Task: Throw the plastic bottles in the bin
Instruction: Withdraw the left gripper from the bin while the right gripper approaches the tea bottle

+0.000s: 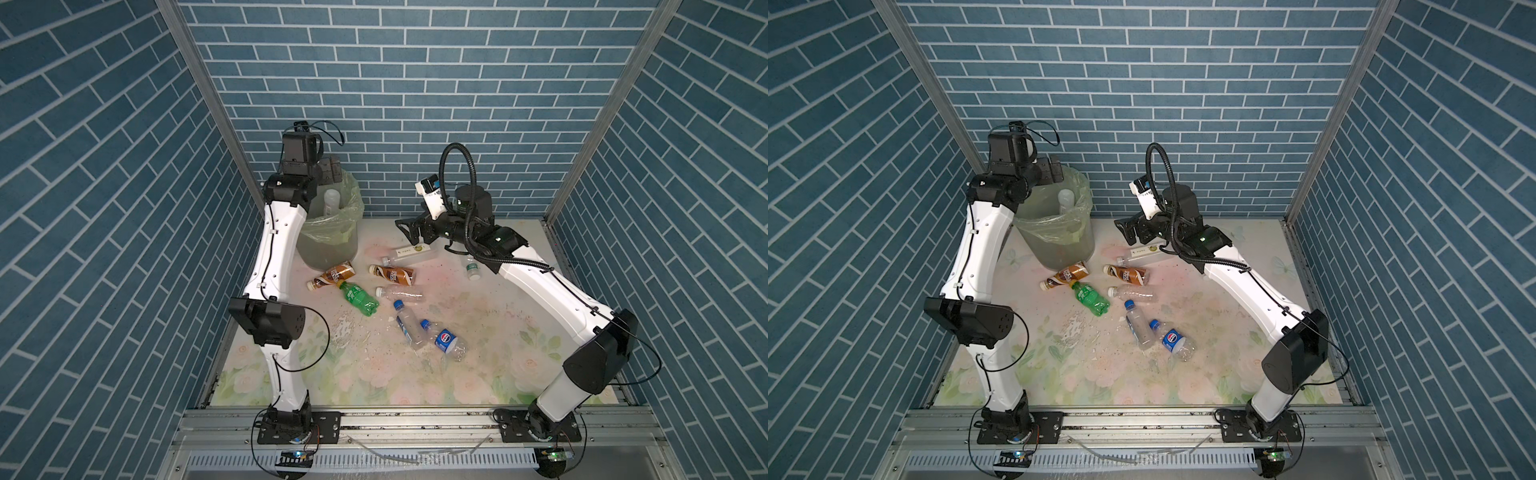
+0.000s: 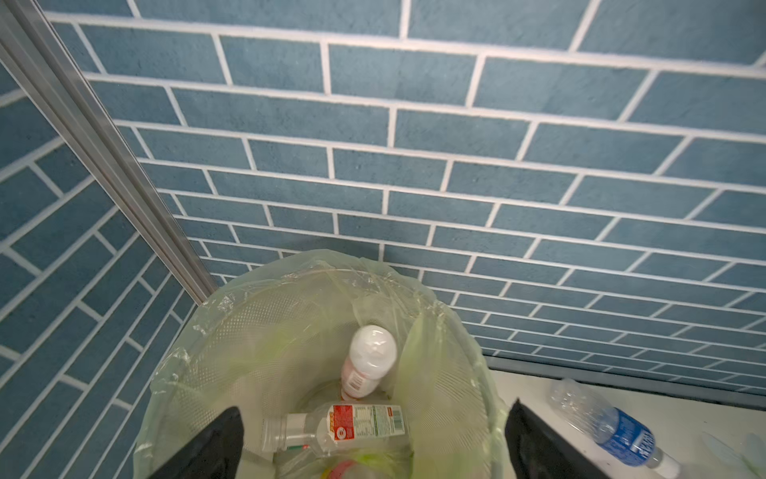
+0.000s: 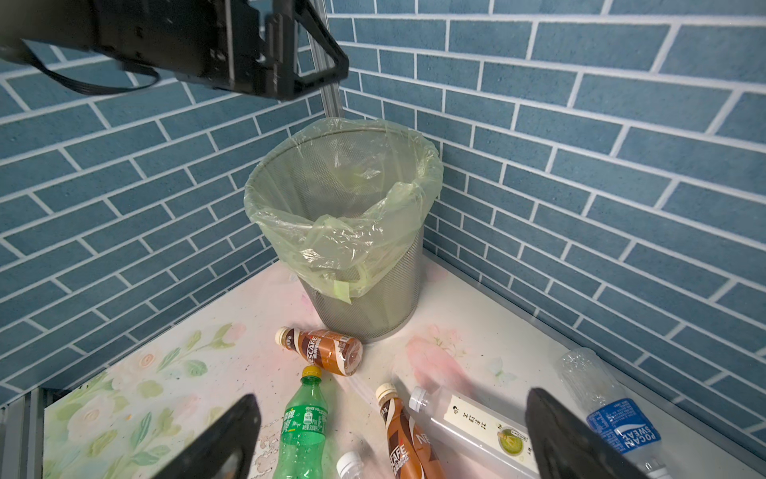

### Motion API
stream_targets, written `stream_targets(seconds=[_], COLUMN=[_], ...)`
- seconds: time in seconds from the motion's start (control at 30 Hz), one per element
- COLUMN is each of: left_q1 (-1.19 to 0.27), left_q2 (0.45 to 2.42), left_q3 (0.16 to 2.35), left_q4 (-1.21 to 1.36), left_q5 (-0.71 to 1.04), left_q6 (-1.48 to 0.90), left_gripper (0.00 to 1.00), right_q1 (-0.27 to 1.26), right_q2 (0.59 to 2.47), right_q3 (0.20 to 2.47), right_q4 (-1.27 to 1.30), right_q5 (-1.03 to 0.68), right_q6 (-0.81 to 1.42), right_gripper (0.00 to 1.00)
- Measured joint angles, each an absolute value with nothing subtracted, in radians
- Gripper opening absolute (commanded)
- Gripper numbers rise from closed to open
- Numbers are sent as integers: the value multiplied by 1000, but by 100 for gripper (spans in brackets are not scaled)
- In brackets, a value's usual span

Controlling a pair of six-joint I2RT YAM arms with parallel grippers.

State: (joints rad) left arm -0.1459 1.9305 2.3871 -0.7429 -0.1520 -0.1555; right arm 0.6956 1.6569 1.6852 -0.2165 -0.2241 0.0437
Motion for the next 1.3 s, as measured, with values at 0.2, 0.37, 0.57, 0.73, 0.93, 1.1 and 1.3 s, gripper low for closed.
stream_targets(seconds=[0.2, 0.37, 0.57, 0.73, 0.93, 1.1, 1.3], left_q1=[-179, -181, -216, -286, -320, -377, -437], left_q2=[1823, 1818, 1804, 1759, 1744, 1739, 1735], left_q3=[2353, 2337, 2265, 2127, 1966, 1805, 1658], left_q4=[-720, -720, -695, -638, -534, -463, -372], left_q5=[-137, -127, -80, 2, 127, 178, 239], left_q6=[-166, -168, -192, -260, -412, -508, -616], left_gripper=[99, 99, 99, 99, 99, 99, 99], right_q1=[696, 696, 681, 622, 499, 419, 412], right_q2=[1657, 1657, 1648, 1634, 1629, 1660, 1784], right_q3=[1681, 1680, 1644, 1598, 1570, 1570, 1570], right_q4=[-217, -218, -228, -238, -281, -303, -303], right_q5=[-216, -173, -130, -110, -70, -57, -64], right_q6=[44, 44, 46, 80, 183, 260, 344], right_gripper=[99, 99, 99, 99, 99, 99, 99])
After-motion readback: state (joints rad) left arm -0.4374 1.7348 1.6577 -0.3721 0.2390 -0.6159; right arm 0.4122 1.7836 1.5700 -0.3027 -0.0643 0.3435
